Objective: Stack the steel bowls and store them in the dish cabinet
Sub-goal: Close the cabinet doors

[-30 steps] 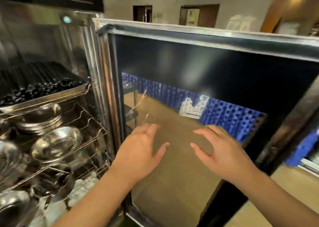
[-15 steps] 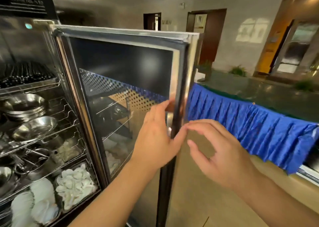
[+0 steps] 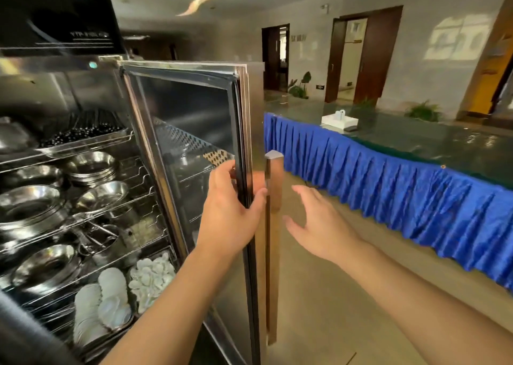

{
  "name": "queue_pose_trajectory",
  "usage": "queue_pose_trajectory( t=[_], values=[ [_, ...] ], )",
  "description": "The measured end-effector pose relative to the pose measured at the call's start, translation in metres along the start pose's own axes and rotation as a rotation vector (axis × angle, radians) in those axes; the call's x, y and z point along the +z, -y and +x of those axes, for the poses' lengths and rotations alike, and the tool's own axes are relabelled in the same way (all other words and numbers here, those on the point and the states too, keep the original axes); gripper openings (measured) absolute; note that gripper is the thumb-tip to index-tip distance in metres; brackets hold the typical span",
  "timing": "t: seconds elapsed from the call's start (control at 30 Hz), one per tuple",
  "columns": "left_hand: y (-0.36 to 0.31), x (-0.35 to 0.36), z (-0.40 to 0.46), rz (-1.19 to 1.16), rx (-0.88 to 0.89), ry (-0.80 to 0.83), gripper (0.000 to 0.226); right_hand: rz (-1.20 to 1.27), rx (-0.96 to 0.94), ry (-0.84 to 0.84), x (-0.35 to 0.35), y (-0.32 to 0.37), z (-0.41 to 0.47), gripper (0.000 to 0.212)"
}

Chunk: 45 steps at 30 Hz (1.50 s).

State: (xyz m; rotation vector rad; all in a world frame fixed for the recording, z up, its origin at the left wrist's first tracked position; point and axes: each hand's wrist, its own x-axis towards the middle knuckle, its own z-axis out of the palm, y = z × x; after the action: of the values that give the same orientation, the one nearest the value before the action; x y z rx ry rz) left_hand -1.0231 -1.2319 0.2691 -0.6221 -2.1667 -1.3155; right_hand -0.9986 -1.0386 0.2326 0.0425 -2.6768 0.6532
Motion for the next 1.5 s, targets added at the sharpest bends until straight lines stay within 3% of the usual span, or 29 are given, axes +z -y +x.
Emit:
queue_pose_trajectory(
  t=[0.17, 0.37, 0.67, 0.9, 1.17, 1.27, 1.5],
  values=[
    [0.003, -0.045, -0.025, -0.050, -0.047, -0.071, 0.046, 0.104, 0.008, 0.072, 0.035, 0.028, 0.012, 0.092],
    [0.012, -0.106, -0.053, 0.055, -0.122, -0.184, 0.039, 0.314, -0.172, 0.259, 0.065, 0.076, 0.004, 0.050],
    [0.042, -0.200, -0.081, 0.265, -0.224, -0.380, 0.029, 0.554, -0.375, 0.453, 0.111, 0.170, -0.008, 0.064],
    [0.071, -0.271, -0.088, 0.377, -0.276, -0.415, 0.022, 0.596, -0.407, 0.561, 0.154, 0.241, -0.005, 0.052],
    [0.116, -0.342, -0.086, 0.562, -0.311, -0.496, 0.032, 0.728, -0.347, 0.708, 0.209, 0.318, 0.005, 0.036],
    [0.138, -0.371, -0.083, 0.596, -0.341, -0.512, 0.047, 0.751, -0.380, 0.743, 0.238, 0.349, 0.012, 0.026],
    [0.197, -0.440, -0.069, 0.691, -0.384, -0.501, 0.052, 0.759, -0.333, 0.858, 0.298, 0.423, 0.033, 0.022]
  ],
)
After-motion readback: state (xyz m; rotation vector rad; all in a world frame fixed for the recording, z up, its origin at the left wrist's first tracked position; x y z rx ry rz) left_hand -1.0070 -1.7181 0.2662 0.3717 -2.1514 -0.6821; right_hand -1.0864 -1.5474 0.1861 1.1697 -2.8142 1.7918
